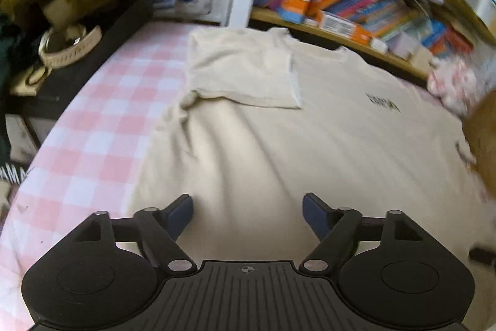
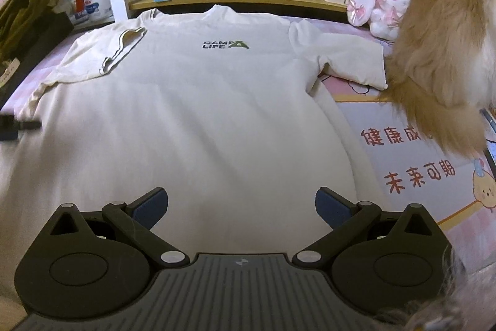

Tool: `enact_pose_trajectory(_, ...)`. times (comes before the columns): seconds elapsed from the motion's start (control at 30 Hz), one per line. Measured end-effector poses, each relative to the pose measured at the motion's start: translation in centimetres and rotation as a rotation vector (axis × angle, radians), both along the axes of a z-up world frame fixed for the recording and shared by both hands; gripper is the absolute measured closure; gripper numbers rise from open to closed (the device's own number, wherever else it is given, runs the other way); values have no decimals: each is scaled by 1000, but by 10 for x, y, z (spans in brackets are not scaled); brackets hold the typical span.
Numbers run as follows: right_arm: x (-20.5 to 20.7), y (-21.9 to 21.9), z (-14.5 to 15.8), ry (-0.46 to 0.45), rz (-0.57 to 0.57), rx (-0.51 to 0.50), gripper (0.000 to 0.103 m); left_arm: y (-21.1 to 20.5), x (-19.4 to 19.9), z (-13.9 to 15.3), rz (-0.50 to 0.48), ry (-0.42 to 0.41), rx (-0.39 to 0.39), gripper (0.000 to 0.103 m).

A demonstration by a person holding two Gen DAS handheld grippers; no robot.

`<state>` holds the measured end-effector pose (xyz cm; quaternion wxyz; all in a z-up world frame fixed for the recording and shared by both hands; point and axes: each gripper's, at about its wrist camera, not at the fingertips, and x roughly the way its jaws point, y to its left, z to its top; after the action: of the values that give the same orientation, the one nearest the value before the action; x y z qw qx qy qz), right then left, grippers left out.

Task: Fold clothes
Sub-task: 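Move the right gripper to the sleeve nearest it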

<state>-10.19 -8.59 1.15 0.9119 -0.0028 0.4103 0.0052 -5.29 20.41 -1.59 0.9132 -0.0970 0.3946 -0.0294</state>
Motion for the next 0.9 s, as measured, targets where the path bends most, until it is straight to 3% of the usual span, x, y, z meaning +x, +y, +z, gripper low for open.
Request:
enact_pose_trajectory(0.13, 5, -2, 2, 0, -6, 14, 1, -14, -6, 2, -54, -16, 54, 22)
enact_pose_trajectory(0.43, 20, -19, 1, -1, 31, 38, 1, -34, -8, 2, -3, -3, 104, 22)
enact_pose_trajectory(0.63, 42, -49, -1, -8, 65, 82, 1, -67, -14, 3, 62, -1, 173, 21)
enact_pose_trajectory(0.77, 61, -79, -1, -11, 86, 127, 1, -91, -18, 4, 109, 0, 223, 13)
enact_pose_trajectory(0.9, 82, -111, 0, -15, 113, 180, 1, -114, -22, 6, 157, 2, 272, 11)
